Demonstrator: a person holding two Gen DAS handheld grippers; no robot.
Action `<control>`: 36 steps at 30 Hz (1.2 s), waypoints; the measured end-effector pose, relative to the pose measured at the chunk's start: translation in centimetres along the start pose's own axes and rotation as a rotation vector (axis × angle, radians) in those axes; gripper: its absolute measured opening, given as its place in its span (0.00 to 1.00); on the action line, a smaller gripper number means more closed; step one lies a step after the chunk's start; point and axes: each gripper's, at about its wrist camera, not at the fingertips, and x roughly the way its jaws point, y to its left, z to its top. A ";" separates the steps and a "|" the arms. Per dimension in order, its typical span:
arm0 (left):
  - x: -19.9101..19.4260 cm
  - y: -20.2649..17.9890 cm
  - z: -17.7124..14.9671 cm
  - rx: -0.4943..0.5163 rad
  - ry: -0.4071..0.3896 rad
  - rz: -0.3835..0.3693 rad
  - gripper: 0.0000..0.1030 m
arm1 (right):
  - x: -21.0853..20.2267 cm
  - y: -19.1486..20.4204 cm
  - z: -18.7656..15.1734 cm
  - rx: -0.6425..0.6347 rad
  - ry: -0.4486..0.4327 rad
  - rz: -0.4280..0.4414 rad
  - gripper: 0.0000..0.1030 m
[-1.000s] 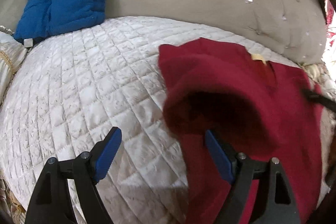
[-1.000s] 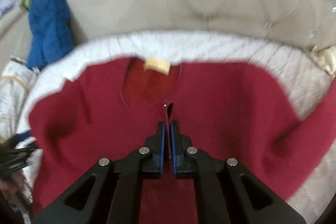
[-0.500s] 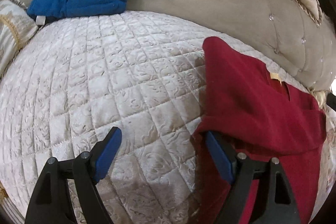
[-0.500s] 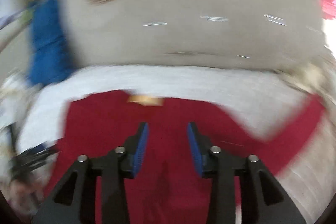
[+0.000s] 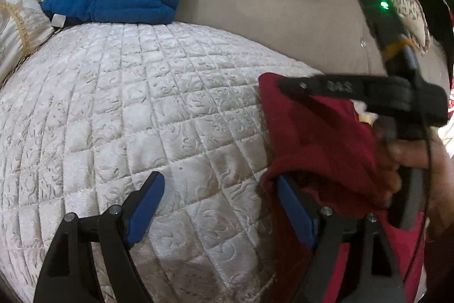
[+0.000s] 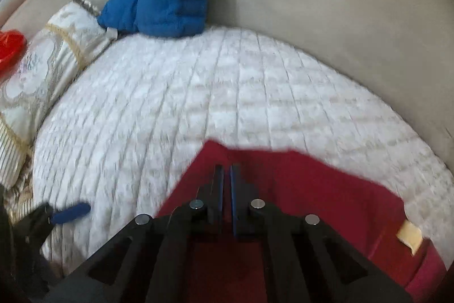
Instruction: Fold small clothes
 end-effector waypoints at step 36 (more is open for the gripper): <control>-3.0 -10.7 2.0 0.217 -0.002 0.032 0.87 | -20.6 -14.1 -18.7 0.466 -0.130 -0.433 0.00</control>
